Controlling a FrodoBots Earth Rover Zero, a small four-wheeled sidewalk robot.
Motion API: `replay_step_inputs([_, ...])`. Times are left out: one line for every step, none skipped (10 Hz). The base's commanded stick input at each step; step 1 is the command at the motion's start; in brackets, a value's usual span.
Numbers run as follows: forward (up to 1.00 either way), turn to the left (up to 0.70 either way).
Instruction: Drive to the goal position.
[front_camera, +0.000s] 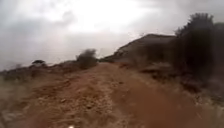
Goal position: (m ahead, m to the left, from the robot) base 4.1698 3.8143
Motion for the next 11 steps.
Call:
replay_step_inputs([0.5, -0.5])
replay_step_inputs([0.5, -0.5])
replay_step_inputs([0.5, -0.5])
replay_step_inputs([0.5, -0.5])
replay_step_inputs([0.5, -0.5])
replay_step_inputs([0.5, -0.33])
replay_step_inputs([0.5, 0.0])
replay_step_inputs([0.5, 0.0])
replay_step_inputs([0.5, -0.07])
replay_step_inputs([0.5, -0.31])
replay_step_inputs([0.5, -0.5])
